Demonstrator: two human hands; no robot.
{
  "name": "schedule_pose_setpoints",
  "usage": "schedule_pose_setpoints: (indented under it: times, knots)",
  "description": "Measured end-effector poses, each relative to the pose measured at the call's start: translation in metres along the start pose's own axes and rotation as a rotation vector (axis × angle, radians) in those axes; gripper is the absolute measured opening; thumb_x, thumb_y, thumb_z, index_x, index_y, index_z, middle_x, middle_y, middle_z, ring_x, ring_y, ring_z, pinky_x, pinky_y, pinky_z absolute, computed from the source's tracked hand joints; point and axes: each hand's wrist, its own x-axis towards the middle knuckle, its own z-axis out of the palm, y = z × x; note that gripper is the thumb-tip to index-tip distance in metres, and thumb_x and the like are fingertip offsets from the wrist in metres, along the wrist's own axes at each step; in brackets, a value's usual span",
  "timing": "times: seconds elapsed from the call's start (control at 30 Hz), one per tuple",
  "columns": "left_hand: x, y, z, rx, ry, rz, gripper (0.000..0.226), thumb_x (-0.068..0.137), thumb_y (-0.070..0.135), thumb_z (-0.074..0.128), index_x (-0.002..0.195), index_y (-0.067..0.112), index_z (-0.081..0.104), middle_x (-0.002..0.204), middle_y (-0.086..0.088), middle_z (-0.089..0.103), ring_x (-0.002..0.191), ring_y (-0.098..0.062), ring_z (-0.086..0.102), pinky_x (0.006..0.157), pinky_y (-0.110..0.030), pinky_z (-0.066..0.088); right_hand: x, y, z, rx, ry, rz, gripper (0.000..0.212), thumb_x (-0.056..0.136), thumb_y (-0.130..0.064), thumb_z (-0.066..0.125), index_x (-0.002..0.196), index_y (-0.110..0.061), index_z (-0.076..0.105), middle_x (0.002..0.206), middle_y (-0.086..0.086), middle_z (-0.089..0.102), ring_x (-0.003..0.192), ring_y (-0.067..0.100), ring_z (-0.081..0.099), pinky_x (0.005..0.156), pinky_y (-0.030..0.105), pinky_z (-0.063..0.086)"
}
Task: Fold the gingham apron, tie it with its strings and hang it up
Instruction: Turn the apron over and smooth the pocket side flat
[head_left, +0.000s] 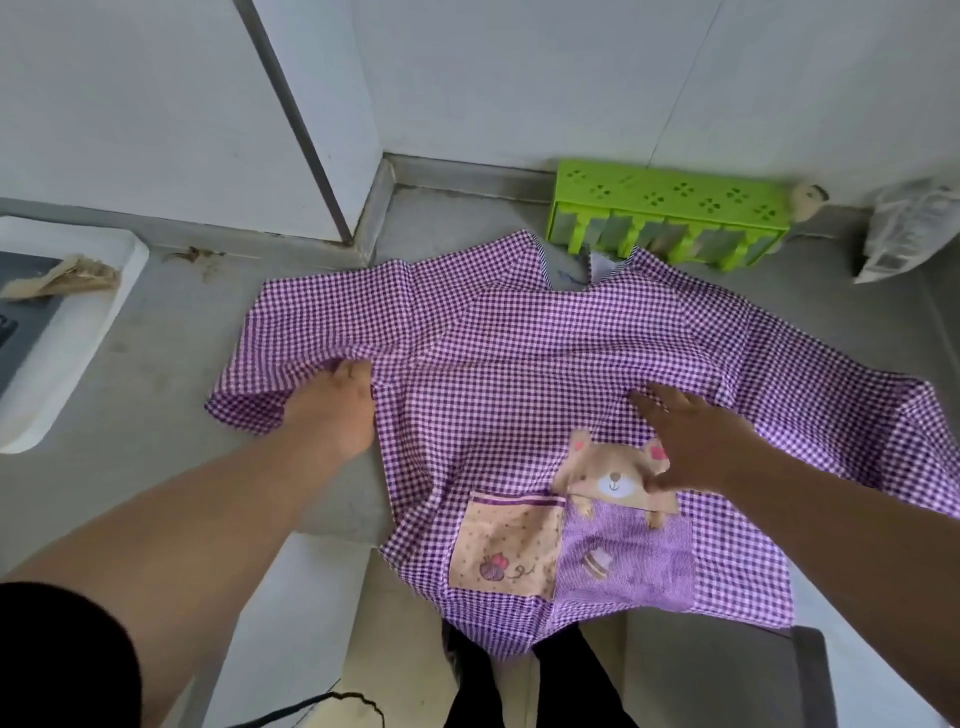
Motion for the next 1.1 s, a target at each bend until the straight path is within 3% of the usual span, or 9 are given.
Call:
schedule_pose_setpoints:
  times: [0.13, 0.33, 0.47, 0.53, 0.63, 0.7, 0.83, 0.93, 1.1]
  knots:
    - [0.011, -0.008, -0.019, -0.144, 0.100, -0.075, 0.074, 0.099, 0.035, 0.055, 0.162, 0.011, 0.022, 0.169, -0.015, 0.026, 0.156, -0.033, 0.026, 0.126, -0.048, 0.026, 0.002, 0.002, -0.001, 0.018, -0.020, 0.008, 0.137, 0.067, -0.078, 0.074, 0.163, -0.026, -0.009, 0.172, 0.003, -0.003, 0.156, 0.031, 0.018, 0.113, 0.054, 0.042]
    - [-0.015, 0.014, -0.009, -0.729, -0.007, -0.343, 0.076, 0.093, 0.045, 0.062, 0.152, 0.010, 0.031, 0.148, -0.017, 0.047, 0.133, -0.039, 0.051, 0.105, -0.048, 0.047, 0.002, -0.016, -0.008, 0.078, 0.030, -0.068, 0.112, 0.083, -0.078, 0.056, 0.162, -0.031, -0.008, 0.172, -0.002, -0.010, 0.157, 0.028, 0.015, 0.112, 0.055, 0.043]
    - [-0.044, 0.039, -0.002, -0.967, -0.181, -0.314, 0.099, 0.091, 0.044, 0.072, 0.167, 0.030, 0.010, 0.164, -0.009, 0.036, 0.146, -0.034, 0.042, 0.119, -0.046, 0.037, 0.003, -0.031, -0.001, 0.127, -0.007, -0.087, 0.120, 0.078, -0.077, 0.063, 0.162, -0.034, -0.012, 0.170, -0.003, -0.020, 0.158, 0.024, -0.006, 0.114, 0.058, 0.040]
    - [-0.056, 0.046, -0.007, -0.927, -0.289, -0.280, 0.083, 0.095, 0.034, 0.073, 0.162, 0.023, 0.024, 0.152, -0.004, 0.050, 0.136, -0.028, 0.051, 0.115, -0.042, 0.040, 0.004, -0.032, 0.000, 0.148, -0.010, -0.075, 0.122, 0.077, -0.075, 0.066, 0.162, -0.034, -0.012, 0.170, -0.004, -0.021, 0.158, 0.023, -0.008, 0.113, 0.059, 0.038]
    - [-0.064, 0.047, -0.008, -0.880, -0.368, -0.170, 0.014, 0.103, 0.031, 0.062, 0.104, 0.026, 0.050, 0.126, -0.002, 0.058, 0.113, -0.020, 0.056, 0.107, -0.039, 0.044, 0.005, -0.030, -0.002, 0.172, -0.013, -0.074, 0.125, 0.076, -0.072, 0.071, 0.162, -0.036, -0.013, 0.170, -0.005, -0.021, 0.158, 0.022, -0.008, 0.116, 0.057, 0.035]
    - [-0.063, 0.040, -0.003, -0.999, -0.354, -0.165, 0.008, 0.108, 0.036, 0.051, 0.100, 0.036, 0.052, 0.132, 0.000, 0.061, 0.100, -0.013, 0.056, 0.098, -0.037, 0.046, 0.005, -0.030, -0.001, 0.180, -0.014, -0.065, 0.126, 0.075, -0.070, 0.073, 0.161, -0.037, -0.013, 0.169, -0.006, -0.022, 0.158, 0.021, -0.007, 0.117, 0.058, 0.035]
    - [-0.057, 0.012, 0.015, -1.097, -0.345, -0.333, 0.051, 0.110, 0.048, 0.035, 0.158, 0.032, 0.037, 0.157, -0.004, 0.050, 0.133, -0.029, 0.055, 0.114, -0.047, 0.044, 0.005, -0.029, 0.001, 0.191, -0.009, -0.071, 0.127, 0.075, -0.071, 0.074, 0.161, -0.036, -0.013, 0.170, -0.005, -0.020, 0.158, 0.022, -0.006, 0.120, 0.057, 0.031]
    - [-0.058, -0.011, 0.028, -1.161, -0.549, -0.305, 0.059, 0.101, 0.060, 0.054, 0.151, 0.030, 0.046, 0.150, -0.006, 0.057, 0.133, -0.032, 0.058, 0.112, -0.052, 0.049, 0.006, -0.029, 0.002, 0.188, -0.012, -0.069, 0.129, 0.074, -0.071, 0.074, 0.161, -0.036, -0.015, 0.170, -0.004, -0.021, 0.158, 0.023, -0.006, 0.121, 0.056, 0.029]
    - [-0.069, -0.023, 0.039, -0.764, -0.819, -0.067, 0.056, 0.095, 0.030, 0.077, 0.145, 0.019, 0.055, 0.134, 0.001, 0.068, 0.117, -0.016, 0.067, 0.106, -0.033, 0.054, 0.006, -0.030, 0.001, 0.184, -0.022, -0.070, 0.128, 0.075, -0.070, 0.074, 0.161, -0.036, -0.015, 0.169, -0.003, -0.022, 0.158, 0.024, -0.007, 0.121, 0.058, 0.029]
